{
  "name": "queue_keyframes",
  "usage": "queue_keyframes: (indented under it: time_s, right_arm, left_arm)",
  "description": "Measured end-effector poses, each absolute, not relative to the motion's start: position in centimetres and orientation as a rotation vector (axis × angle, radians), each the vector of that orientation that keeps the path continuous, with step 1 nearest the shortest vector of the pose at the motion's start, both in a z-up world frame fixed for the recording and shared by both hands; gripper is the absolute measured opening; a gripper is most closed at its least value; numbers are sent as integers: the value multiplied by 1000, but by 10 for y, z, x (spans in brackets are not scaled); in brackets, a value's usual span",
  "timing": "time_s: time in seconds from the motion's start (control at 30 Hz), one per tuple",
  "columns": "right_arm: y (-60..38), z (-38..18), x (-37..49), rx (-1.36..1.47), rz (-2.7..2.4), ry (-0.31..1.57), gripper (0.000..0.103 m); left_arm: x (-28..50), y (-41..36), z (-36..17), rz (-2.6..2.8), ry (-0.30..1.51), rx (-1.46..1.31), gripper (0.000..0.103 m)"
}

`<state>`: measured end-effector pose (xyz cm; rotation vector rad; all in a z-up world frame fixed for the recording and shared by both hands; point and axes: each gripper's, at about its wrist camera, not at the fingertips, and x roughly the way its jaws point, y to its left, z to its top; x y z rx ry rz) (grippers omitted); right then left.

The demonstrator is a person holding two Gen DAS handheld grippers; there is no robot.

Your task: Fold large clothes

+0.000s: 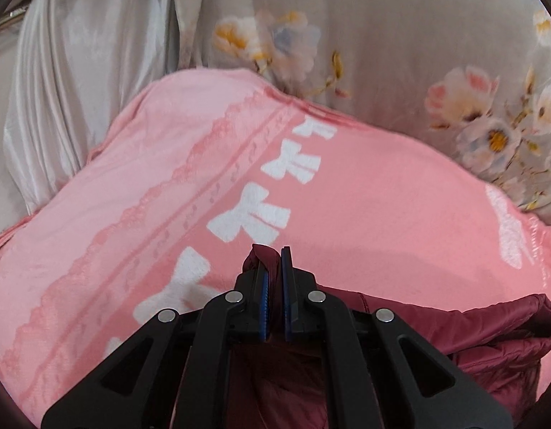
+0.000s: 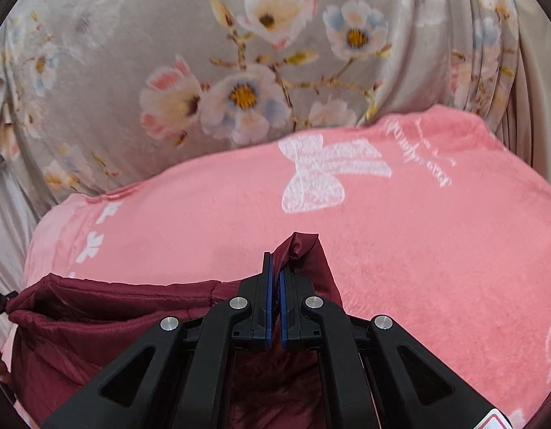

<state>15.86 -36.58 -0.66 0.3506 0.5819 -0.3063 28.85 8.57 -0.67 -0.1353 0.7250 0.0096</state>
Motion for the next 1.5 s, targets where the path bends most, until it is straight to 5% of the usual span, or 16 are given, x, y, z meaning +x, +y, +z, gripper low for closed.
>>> queue_keyframes:
  time_s: [0.6, 0.73, 0.9, 1.0, 1.23, 1.5]
  right_arm:
    - [-370, -86, 206, 370, -318, 816, 3]
    - [-379, -81, 198, 427, -300, 792, 10]
    - [-377, -32, 163, 390, -354, 638, 32]
    - [-364, 4, 141, 358, -333, 542, 32]
    - [-269, 21, 170, 236, -125, 588, 24]
    - [-207, -37, 233, 157, -64, 773, 12]
  left_arm:
    - [329, 66, -100, 30, 858, -116, 10]
    - [330, 74, -98, 5, 860, -164, 12]
    - [308, 96, -60, -1, 808, -195, 23]
    - [288, 108, -21, 61, 723, -186, 52]
    - [263, 50, 38, -43, 633, -94, 53]
    - [296, -50, -37, -95, 818, 35, 52]
